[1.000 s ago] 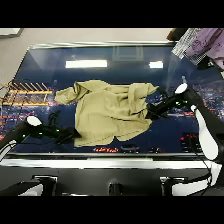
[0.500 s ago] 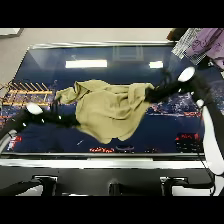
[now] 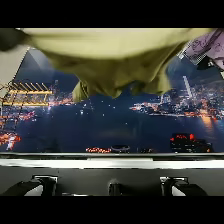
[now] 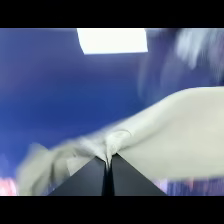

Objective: Fold the clothes and pants, and hang the long-sleeved shirts on hangers.

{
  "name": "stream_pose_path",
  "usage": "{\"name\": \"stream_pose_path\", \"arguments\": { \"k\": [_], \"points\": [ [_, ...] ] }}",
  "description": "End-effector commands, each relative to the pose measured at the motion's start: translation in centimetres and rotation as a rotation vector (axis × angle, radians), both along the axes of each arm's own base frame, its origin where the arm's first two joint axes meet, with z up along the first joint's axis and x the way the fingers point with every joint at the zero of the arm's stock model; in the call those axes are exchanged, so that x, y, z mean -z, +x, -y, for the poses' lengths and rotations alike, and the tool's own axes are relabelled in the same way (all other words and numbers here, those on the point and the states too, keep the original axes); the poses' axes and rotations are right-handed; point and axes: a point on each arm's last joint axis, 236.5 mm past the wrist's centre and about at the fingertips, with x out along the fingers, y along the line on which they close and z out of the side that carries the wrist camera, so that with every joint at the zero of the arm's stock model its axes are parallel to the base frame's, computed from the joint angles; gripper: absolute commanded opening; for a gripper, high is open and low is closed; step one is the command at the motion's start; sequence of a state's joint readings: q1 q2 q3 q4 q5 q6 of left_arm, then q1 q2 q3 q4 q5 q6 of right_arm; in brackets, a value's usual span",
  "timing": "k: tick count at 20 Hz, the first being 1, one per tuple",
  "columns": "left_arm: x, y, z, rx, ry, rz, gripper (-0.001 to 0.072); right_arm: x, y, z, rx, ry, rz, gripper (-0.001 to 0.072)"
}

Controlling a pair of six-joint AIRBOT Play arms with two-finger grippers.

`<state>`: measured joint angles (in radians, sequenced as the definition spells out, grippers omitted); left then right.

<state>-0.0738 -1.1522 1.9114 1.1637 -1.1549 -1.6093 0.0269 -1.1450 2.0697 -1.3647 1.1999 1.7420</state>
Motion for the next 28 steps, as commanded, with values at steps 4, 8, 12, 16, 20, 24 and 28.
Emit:
{"name": "stream_pose_path", "arguments": {
  "k": [4, 8, 12, 16, 20, 24, 28],
  "points": [
    [-12.5, -13.1, -3.5, -0.129, -0.086, 0.299, 0.0018, -11.3, -17.6, 2.4, 0.088, 0.086, 0.349, 0.0024],
    [-11.6, -15.0, -3.6, -0.134, -0.114, 0.271, 0.0018, -12.4, -19.3, 2.5, 0.092, 0.117, 0.396, 0.0024],
    [-6.5, -10.4, -3.2, -0.14, -0.104, 0.112, 0.0018, -9.4, -11.9, 2.2, 0.095, 0.129, 0.261, 0.0024],
    [4.1, -1.3, -2.3, -0.152, -0.072, -0.152, 0.0018, 1.1, 1.8, 0.1, 0.055, 0.162, -0.046, 0.0025],
    [18.1, 8.2, -1.5, -0.179, -0.043, -0.412, 0.0018, 19.0, 14.9, -2.5, 0.019, 0.235, -0.42, 0.0092],
    [32.3, 12.7, -0.6, -0.186, -0.023, -0.672, 0.0019, 36.0, 20.9, -5.7, -0.003, 0.353, -0.704, 0.0092],
    [40.0, 12.8, 1.9, -0.153, -0.083, -0.847, 0.002, 44.2, 20.6, -7.9, -0.022, 0.316, -0.856, 0.0095]
  ]
}}
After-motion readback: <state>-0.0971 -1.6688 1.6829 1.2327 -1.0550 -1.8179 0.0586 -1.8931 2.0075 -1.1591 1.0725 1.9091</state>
